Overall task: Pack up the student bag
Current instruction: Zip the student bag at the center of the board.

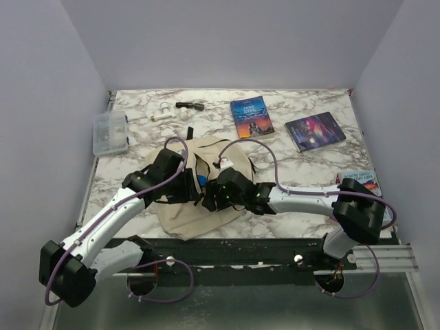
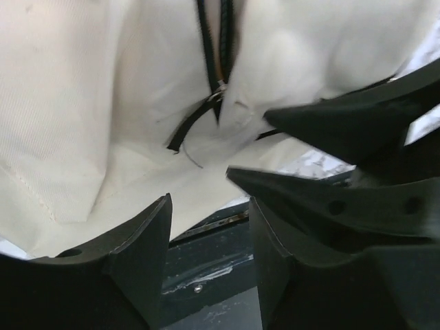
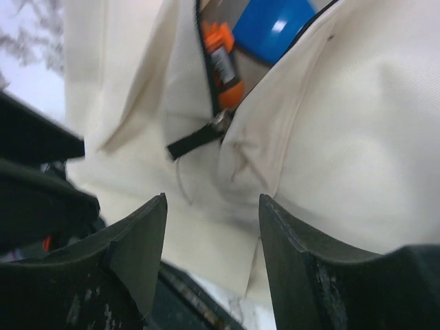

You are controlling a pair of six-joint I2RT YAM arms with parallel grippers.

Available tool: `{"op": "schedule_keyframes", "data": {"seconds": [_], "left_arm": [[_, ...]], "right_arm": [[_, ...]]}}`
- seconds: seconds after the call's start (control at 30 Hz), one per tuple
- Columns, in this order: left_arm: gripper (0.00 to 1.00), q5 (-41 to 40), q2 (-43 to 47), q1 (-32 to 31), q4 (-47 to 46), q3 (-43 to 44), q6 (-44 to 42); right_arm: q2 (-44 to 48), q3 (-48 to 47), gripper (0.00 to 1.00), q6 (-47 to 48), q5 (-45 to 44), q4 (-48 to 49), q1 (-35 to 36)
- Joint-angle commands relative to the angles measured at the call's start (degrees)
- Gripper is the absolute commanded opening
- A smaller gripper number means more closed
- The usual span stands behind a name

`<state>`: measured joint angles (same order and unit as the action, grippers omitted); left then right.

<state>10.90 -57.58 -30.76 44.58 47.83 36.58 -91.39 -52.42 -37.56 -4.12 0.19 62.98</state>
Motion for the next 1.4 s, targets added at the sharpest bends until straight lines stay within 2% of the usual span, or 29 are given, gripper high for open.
{"op": "schedule_keyframes", "data": {"seconds": [0.0, 0.13, 0.23, 0.37, 0.53, 0.63, 0.87, 0.97, 1.17, 1.37], "left_arm": [[0.5, -5.37, -3.11, -2.1, -3.6, -2.2, 3.94], [0.43, -6.12, -7.14, -2.54, -6.33, -1.47, 2.46], [0.43, -5.66, -9.31, -2.62, -8.88, -1.48, 1.77], [0.43, -4.19, -15.15, -2.71, -10.38, -0.3, 0.75], [0.41, -3.9, -20.1, -3.29, -12.56, -0.26, 0.5], [0.34, -3.26, -22.16, -4.61, -13.73, -0.75, 0.9], [0.3, -1.54, -24.39, -9.22, -16.97, -2.53, 3.61], [0.28, -3.48, -25.62, -9.83, -17.35, -2.69, 3.59], [0.0, -7.27, -26.06, -9.78, -15.77, -1.55, 3.32], [0.0, -9.69, -18.72, -9.82, -13.02, -1.88, 4.5]], "right_arm": [[-3.41, -0.59, 0.59, 0.43, -9.27, 5.87, -0.25], [-4.13, 3.44, 0.57, -0.41, -8.32, 13.25, -0.29], [-4.68, 6.34, 0.55, -0.65, -6.61, 18.08, -0.29], [-5.27, 8.22, 0.43, -1.37, -6.3, 18.56, -0.26], [-4.18, 11.42, 0.36, -2.09, -5.31, 20.93, -0.3], [-3.68, 11.91, 0.35, -2.39, -4.98, 21.24, -0.27], [-4.05, 11.64, 0.32, -2.99, -4.13, 21.27, -0.31], [-4.57, 11.74, 0.31, -3.71, -3.08, 21.81, -0.26], [-4.29, 11.76, 0.3, -3.89, -2.77, 20.85, -0.3], [-2.64, 11.91, 0.37, -1.79, -3.09, 19.84, -0.3]]}}
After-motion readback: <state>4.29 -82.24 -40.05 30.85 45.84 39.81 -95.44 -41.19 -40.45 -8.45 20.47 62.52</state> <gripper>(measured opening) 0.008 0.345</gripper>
